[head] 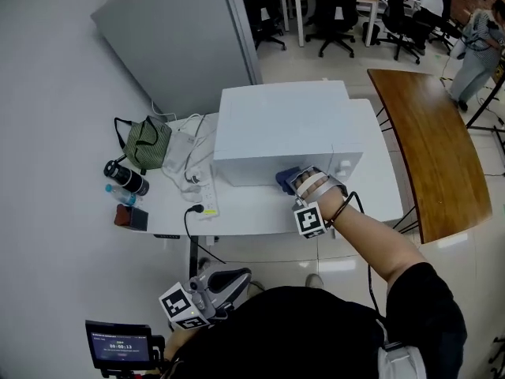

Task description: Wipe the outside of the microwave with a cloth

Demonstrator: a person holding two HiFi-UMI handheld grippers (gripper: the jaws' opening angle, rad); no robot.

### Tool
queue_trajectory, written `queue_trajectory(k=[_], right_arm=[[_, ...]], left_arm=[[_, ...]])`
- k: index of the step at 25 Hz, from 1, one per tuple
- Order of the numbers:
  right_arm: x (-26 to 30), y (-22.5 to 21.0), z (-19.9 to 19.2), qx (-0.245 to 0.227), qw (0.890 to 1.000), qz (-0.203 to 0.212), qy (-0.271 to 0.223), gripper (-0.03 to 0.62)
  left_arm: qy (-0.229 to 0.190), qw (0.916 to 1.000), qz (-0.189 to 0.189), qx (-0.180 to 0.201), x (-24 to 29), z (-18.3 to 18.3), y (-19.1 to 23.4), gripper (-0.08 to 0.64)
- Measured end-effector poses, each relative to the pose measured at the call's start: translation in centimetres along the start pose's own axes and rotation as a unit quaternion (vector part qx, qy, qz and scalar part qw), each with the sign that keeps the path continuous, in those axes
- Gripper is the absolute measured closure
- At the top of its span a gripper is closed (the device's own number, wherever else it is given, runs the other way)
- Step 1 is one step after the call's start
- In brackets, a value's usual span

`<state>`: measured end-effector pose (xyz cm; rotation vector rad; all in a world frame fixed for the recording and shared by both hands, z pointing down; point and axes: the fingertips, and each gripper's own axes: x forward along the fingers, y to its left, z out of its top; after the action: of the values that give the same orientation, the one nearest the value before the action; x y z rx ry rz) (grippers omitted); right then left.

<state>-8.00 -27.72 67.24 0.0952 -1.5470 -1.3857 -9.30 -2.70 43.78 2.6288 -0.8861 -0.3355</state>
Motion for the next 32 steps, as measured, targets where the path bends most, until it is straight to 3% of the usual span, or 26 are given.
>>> queue_trajectory(k=[4,7,12,16,23,28,32], right_arm=[[5.8,-1.9,10.1,-0.039,0.999,0.004,-0.037,0.462],[9.3,-4.5,15.5,-0.058,0.997,0.000,-0.043,0.462],[11.9,-7.2,15.9,-0.058,0.998,-0.009,-0.021,0.462],[9.6,-3.6,10.2,-0.043,0.999,-0.001,-0.004,0.462],[1.9,6.2,-7.8,0.005,0.996,0.023,0.086,0.463],[-2.2,8.7,-13.9,0.085,0.990,0.009,0.108,0.465],[-3.9,10.2,-17.8,0.186,0.973,0.017,0.132,0.465]], left_arm=[[-0.008,0.9982,0.060,0.002,-7.3,0.2,1.7,0.555],[-0.015,0.9940,0.108,0.002,-13.2,1.0,3.7,0.555],[-0.016,0.9903,0.138,0.001,-16.8,1.8,5.7,0.555],[0.001,0.9948,0.102,-0.002,-12.9,1.3,5.0,0.555],[0.034,0.9994,0.001,0.002,0.1,-0.5,1.0,0.555],[0.057,0.9973,-0.046,0.001,6.6,-1.8,-1.8,0.555],[0.054,0.9973,-0.049,0.003,7.0,-1.4,-2.3,0.555]])
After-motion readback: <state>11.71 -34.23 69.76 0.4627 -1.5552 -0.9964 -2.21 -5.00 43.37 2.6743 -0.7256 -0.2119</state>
